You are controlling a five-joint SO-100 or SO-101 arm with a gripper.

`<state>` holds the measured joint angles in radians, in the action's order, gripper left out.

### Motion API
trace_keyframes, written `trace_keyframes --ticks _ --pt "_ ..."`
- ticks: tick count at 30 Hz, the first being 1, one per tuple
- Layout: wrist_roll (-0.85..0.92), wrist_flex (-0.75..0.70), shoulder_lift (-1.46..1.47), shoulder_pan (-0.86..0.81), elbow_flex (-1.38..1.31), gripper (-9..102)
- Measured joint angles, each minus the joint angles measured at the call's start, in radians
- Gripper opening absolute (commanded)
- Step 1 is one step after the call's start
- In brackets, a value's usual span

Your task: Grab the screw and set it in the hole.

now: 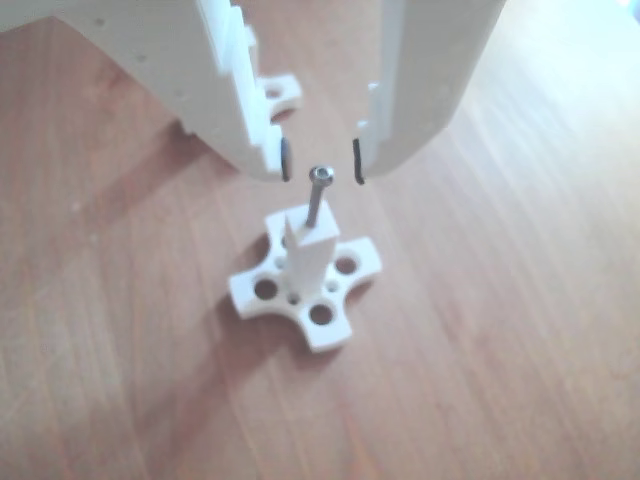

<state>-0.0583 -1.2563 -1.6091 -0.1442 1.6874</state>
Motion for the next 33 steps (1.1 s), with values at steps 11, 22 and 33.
trace_keyframes --ticks 11,22,33 --pt "0.0 0.025 0.018 0.0 0.0 8" --pt "0.0 0.025 0.021 0.0 0.0 7" --pt "0.002 0.025 0.021 0.0 0.0 7"
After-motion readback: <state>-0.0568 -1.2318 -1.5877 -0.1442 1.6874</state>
